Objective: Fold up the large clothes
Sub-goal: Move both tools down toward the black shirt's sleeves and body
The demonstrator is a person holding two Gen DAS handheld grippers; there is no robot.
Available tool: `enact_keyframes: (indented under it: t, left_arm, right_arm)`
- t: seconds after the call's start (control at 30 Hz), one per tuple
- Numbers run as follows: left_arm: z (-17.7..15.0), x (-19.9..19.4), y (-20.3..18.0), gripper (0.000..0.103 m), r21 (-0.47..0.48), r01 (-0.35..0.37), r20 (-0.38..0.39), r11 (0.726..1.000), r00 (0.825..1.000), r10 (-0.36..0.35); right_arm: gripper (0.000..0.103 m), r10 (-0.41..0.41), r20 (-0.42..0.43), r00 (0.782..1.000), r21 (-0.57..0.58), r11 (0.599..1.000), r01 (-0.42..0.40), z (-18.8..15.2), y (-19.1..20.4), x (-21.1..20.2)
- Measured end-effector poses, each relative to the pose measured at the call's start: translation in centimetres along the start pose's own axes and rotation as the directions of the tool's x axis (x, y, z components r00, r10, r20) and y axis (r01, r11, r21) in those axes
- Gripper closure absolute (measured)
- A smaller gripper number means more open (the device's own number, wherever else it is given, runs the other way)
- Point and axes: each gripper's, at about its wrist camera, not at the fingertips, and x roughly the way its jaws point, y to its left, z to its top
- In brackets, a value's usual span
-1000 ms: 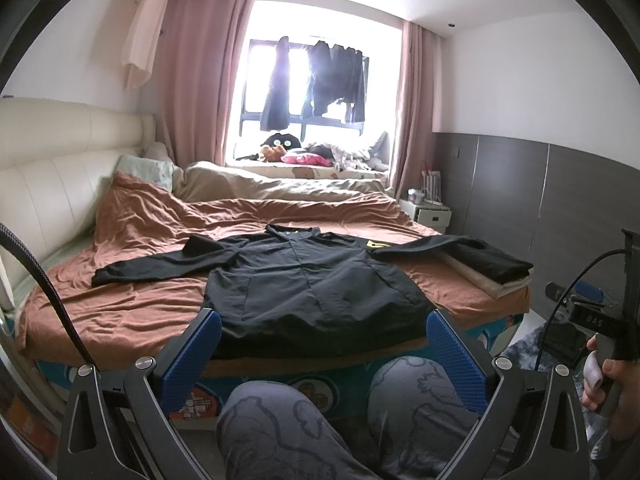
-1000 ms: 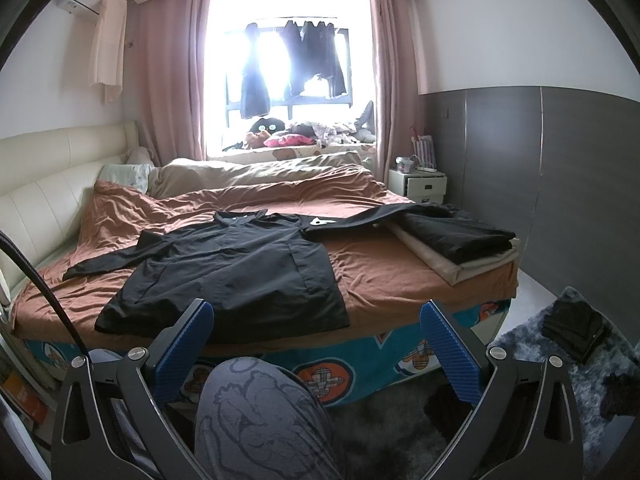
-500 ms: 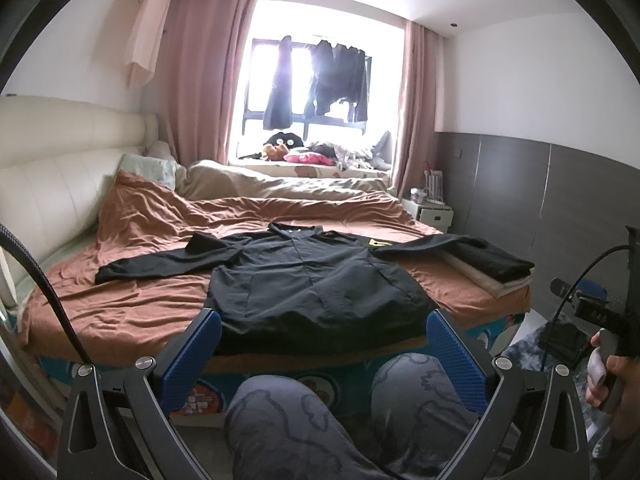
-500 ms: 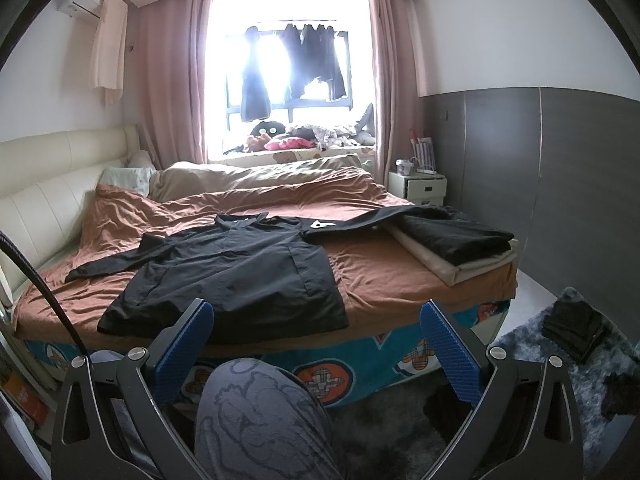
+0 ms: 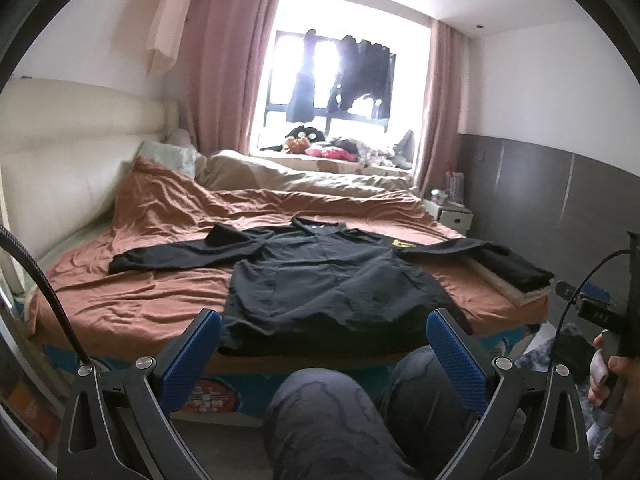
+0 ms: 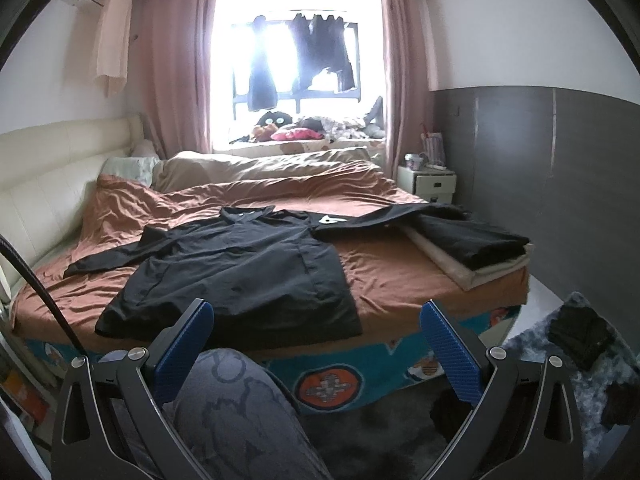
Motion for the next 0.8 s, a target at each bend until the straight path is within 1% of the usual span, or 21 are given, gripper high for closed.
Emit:
enact_keyframes:
  t: [0.17, 0.33, 0.47, 0.63, 0.8]
  left_arm:
    - [1.0, 1.3, 2.3, 0.000, -0.017, -0.041, 0.003, 0.999, 0.999, 0.041]
    - [2.1, 3.8, 4.9, 0.000, -0.044, -0.083, -0.015, 0.996, 0.997, 0.082]
    - [3.0, 6.2, 7.7, 0.000, -0.084, -0.116, -0.028, 0.990, 0.993, 0.114]
    - [3.8, 9.5, 11.9, 0.000, -0.141, -0.168, -0.073, 0.976, 0.985, 0.158]
    - [4.3, 12.7, 16.0, 0.000, -0.189, -0.222, -0.107, 0.957, 0.973, 0.205]
  right_arm:
    - [0.000, 0.042, -0.008, 0.999, -0.010, 0.999, -0.042, 1.6, 1.4, 2.9]
    - [0.000, 0.079, -0.023, 0.997, -0.020, 0.997, -0.080, 3.2, 2.1, 6.5]
    - [0.000, 0.109, -0.044, 0.993, -0.027, 0.994, -0.110, 4.7, 2.8, 10.0]
    - [0.000, 0.154, -0.071, 0.986, -0.016, 0.988, -0.155, 6.4, 3.7, 14.5]
    - [0.000, 0.198, -0.082, 0.977, -0.009, 0.980, -0.199, 7.6, 4.6, 17.7]
